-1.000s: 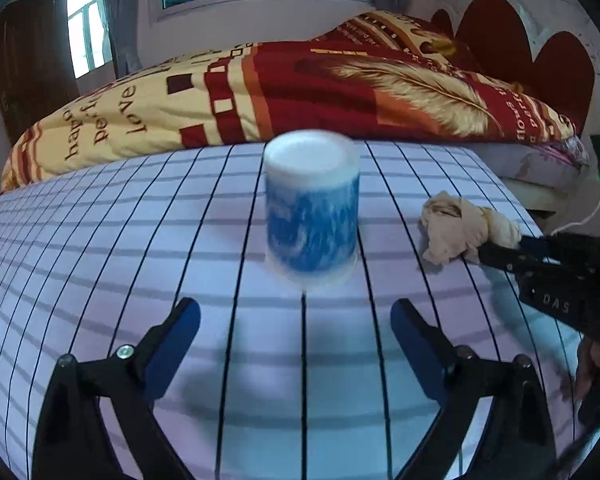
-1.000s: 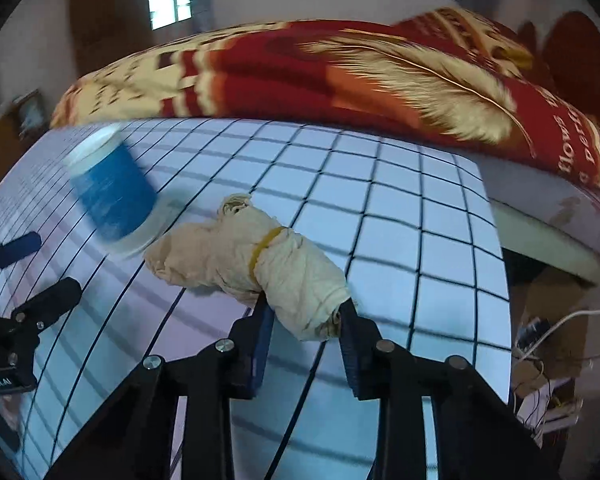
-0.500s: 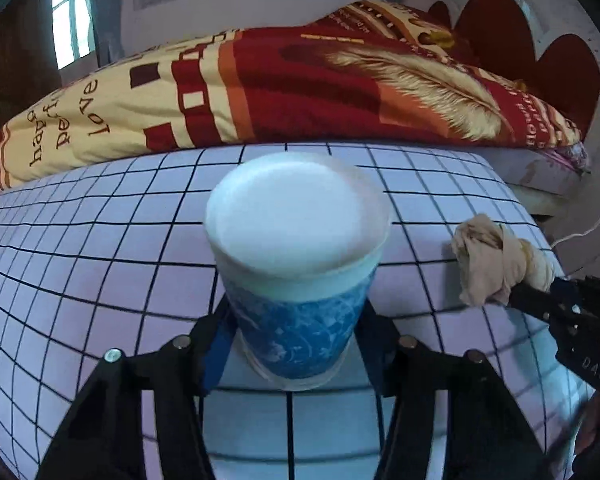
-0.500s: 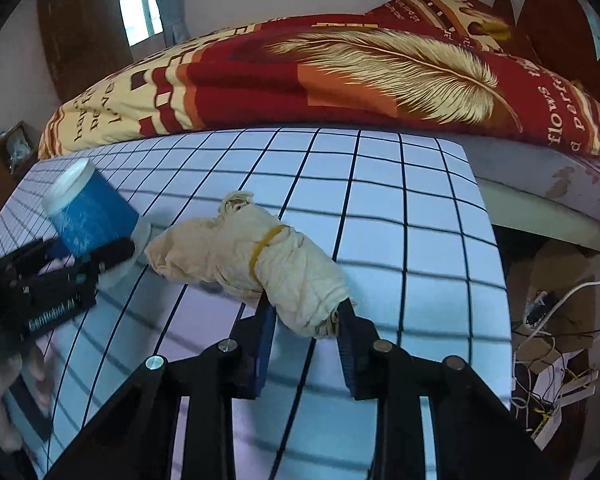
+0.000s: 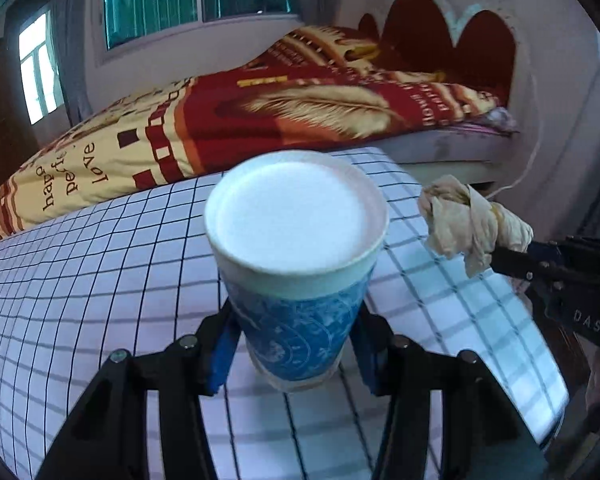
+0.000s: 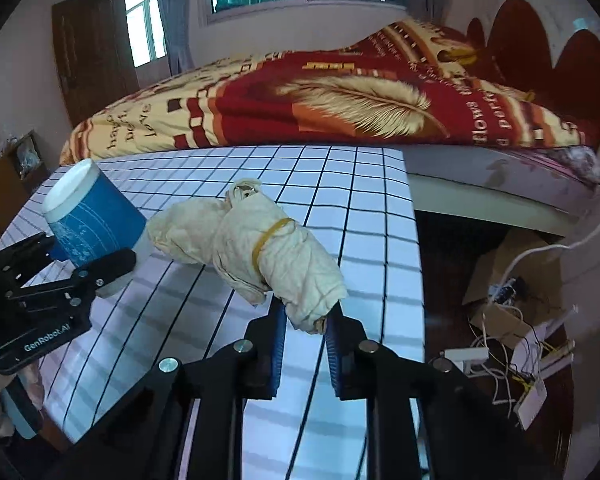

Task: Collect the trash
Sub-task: 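Carry blue-white cup with left tool while right tool carries cloth over bin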

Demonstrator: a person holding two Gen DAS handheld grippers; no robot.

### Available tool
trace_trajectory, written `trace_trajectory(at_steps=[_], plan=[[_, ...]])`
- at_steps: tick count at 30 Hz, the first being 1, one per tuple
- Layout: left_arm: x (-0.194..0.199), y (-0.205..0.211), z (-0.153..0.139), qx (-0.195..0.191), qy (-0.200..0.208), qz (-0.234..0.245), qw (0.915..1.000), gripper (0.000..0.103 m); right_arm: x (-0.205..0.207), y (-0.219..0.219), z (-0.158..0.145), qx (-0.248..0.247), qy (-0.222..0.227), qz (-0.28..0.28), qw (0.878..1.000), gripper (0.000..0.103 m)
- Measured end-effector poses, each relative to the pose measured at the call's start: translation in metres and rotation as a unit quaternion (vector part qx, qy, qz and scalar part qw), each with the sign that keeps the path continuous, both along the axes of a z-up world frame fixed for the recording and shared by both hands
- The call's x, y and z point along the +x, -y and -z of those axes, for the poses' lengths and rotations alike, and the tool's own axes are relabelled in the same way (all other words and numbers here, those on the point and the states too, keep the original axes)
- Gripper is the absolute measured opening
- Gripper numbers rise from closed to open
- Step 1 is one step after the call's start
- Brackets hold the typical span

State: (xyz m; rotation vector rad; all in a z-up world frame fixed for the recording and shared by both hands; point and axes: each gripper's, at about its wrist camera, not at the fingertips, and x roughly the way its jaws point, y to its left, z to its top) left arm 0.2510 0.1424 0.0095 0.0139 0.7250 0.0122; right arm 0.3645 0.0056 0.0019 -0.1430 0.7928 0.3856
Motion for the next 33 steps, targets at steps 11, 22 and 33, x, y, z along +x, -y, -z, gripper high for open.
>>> trace_trajectory(at_steps=[11,22,33], plan=[[-0.077,0.031,-0.018,-0.015,0.017,0.019,0.9996,0.052,-0.116,0.04,-0.037,0.017,0.048,0.011,0.999,0.019],[-0.128,0.061,-0.021,-0.016,0.029,0.044,0.9985,0.052,-0.199,0.1,-0.041,0.027,0.061,0.054,0.996,0.019],[-0.145,0.104,-0.007,-0.021,0.016,0.087,0.9958,0.052,-0.248,0.153,-0.016,0.02,0.04,0.111,0.993,0.019]])
